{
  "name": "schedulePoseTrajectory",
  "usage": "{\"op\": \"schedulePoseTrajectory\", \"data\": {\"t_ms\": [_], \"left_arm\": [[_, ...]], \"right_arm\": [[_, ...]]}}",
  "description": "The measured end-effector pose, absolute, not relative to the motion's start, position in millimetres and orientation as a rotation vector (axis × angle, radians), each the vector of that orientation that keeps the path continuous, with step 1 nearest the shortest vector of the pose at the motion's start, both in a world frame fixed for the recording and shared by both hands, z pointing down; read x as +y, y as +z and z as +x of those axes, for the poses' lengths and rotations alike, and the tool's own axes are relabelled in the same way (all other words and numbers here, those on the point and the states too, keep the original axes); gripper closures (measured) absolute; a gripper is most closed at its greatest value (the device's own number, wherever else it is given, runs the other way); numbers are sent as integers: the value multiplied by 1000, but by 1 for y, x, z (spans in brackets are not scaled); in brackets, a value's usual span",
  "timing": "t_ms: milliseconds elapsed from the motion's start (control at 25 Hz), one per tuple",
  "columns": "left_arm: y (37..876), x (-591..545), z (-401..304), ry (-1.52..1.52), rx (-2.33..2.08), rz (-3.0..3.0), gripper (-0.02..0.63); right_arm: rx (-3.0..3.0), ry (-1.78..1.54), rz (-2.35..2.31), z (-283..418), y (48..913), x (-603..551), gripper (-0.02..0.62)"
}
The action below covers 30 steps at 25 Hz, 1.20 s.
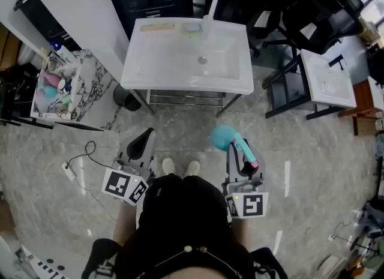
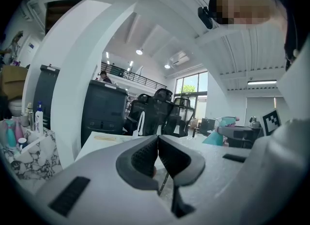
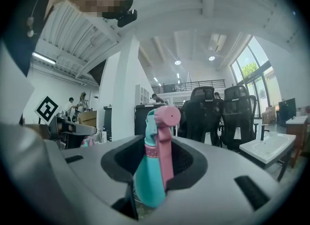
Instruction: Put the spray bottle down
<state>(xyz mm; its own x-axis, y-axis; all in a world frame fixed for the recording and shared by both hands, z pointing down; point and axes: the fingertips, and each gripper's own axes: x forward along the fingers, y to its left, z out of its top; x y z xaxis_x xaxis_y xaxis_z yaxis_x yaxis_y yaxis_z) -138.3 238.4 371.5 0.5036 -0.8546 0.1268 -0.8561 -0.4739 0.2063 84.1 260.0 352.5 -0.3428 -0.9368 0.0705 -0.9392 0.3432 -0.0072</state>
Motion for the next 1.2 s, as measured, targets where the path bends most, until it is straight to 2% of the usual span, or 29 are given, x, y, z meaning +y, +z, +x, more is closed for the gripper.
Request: {"op": "schedulePoseTrajectory", "data": {"t_ms": [600,1200], "left_arm": [[391,230,-101,32,-1487,2424,598],[399,70,-95,-8,-1374,2466,598]], "right_arm": [[-2573,139,1711,133,376,229,459],[-2522,80,1738,125,378,70,459]]}}
